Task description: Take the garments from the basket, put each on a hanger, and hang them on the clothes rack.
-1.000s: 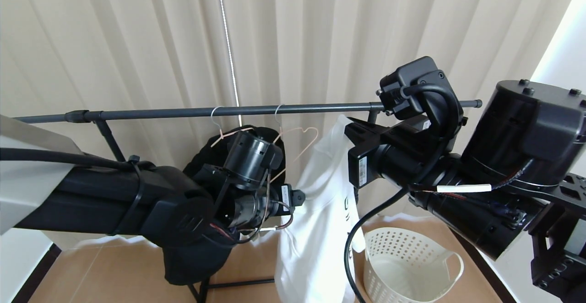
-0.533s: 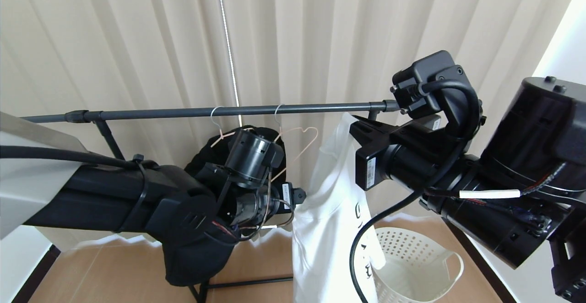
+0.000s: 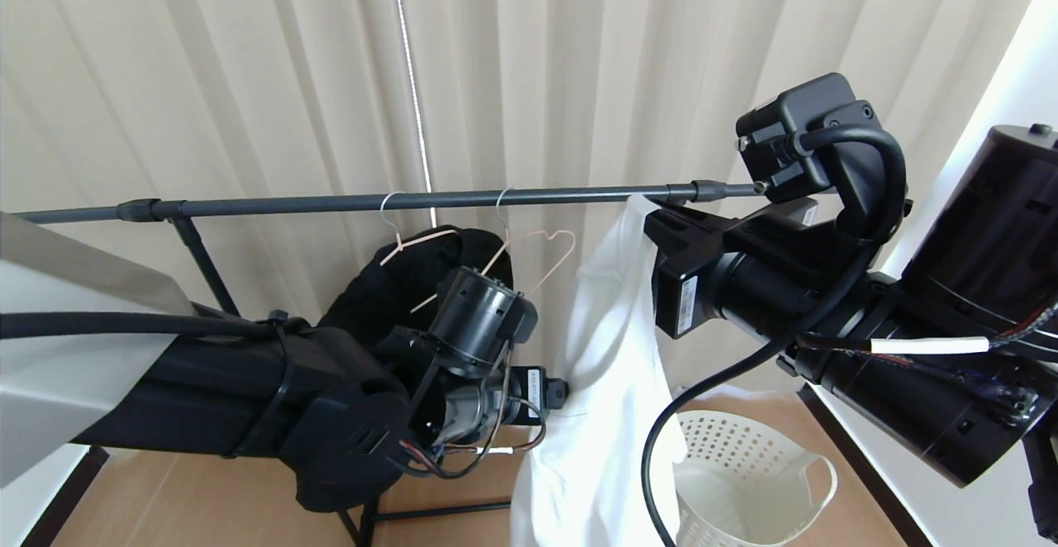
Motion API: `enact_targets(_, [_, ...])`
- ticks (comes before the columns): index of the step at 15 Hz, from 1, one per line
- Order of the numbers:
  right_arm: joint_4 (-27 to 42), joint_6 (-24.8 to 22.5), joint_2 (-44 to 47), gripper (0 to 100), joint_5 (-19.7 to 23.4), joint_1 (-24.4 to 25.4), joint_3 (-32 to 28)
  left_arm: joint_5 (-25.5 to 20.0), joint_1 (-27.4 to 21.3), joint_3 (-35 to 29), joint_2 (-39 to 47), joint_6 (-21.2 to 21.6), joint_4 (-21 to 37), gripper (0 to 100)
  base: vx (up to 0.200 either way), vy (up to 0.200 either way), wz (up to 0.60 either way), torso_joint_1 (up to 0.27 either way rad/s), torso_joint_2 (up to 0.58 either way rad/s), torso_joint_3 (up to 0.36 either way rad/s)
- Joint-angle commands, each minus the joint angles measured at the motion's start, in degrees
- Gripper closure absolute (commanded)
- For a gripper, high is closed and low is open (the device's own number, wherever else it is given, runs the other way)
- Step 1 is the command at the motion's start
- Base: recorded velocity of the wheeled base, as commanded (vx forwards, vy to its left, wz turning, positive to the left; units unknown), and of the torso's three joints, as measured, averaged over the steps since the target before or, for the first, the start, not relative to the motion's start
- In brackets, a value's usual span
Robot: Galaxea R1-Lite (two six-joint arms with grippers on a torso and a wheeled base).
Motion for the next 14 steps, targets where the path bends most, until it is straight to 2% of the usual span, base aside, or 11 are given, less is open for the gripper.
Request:
enact_targets(1, [-0.1,0.0,0.2,100,0.0,0.0,-0.2,0.1,-0.8,0.6,-1.7,0.0,0.0,0,0.000,0.000,0.00,0.000,0.00,0.000])
enact_targets(6, [0.0,0.0,0.6,100,0.1,-0.3,-0.8,0.2,-1.7,1.6,-7.1,0.0,0.2,0,0.000,0.000,0.00,0.000,0.00,0.000])
enact_targets(10, [0.1,0.0,0.5,100,0.0,-0.3,-1.5,0.4,-5.0,1.2,-5.0,0.0,0.0,0,0.000,0.000,0.00,0.000,0.00,0.000])
enact_targets(14, [0.2,0.0,0.8,100,-0.1,-0.4,-1.5,0.8,-4.9,1.6,-6.3,-0.1,-1.2,0,0.000,0.000,0.00,0.000,0.00,0.000])
